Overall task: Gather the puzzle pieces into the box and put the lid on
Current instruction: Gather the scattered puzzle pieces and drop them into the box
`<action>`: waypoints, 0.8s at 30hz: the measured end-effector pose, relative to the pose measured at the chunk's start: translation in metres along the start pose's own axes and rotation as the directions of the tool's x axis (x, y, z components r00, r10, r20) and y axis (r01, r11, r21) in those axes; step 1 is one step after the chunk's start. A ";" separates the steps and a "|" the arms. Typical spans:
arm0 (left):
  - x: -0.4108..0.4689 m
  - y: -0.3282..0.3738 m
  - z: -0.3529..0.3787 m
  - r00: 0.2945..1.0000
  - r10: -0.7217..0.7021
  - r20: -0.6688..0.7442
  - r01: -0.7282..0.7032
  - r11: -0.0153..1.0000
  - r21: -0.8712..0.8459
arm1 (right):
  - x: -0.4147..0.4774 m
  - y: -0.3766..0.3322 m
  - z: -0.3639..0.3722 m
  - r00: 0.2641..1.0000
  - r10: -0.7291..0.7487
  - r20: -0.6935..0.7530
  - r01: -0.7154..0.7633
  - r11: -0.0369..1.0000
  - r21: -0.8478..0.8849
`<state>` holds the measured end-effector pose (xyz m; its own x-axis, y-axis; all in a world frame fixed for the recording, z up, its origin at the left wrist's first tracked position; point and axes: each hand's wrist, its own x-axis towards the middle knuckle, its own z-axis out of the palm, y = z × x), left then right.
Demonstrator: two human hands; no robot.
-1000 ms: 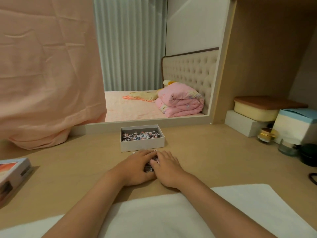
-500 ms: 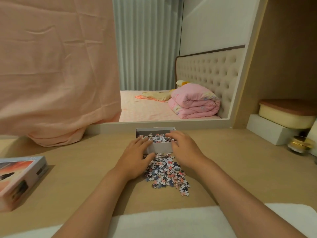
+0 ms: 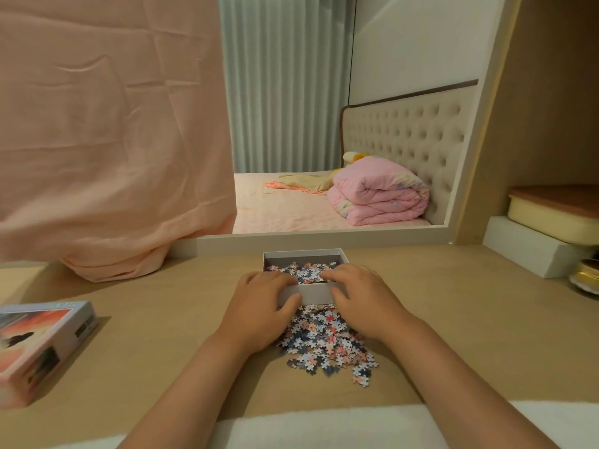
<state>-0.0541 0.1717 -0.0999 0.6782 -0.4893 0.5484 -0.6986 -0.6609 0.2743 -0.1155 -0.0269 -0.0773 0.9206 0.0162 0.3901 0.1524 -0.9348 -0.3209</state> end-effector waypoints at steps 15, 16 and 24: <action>-0.005 0.017 0.003 0.944 0.153 0.294 -0.152 0.988 -0.026 | -0.003 -0.007 -0.001 0.910 0.020 0.414 0.019 0.996 -0.090; -0.005 0.017 0.002 0.945 0.152 0.290 -0.146 0.988 -0.041 | -0.003 -0.007 0.000 0.912 0.034 0.409 -0.003 0.997 -0.076; 0.001 0.014 0.001 0.951 0.139 0.276 -0.118 0.989 -0.092 | -0.004 -0.010 0.001 0.911 0.018 0.411 -0.022 1.000 0.007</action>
<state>-0.0633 0.1618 -0.0963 0.6108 -0.7141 0.3421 -0.7917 -0.5435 0.2790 -0.1207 -0.0173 -0.0770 0.9895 0.1444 -0.0052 0.1343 -0.9325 -0.3354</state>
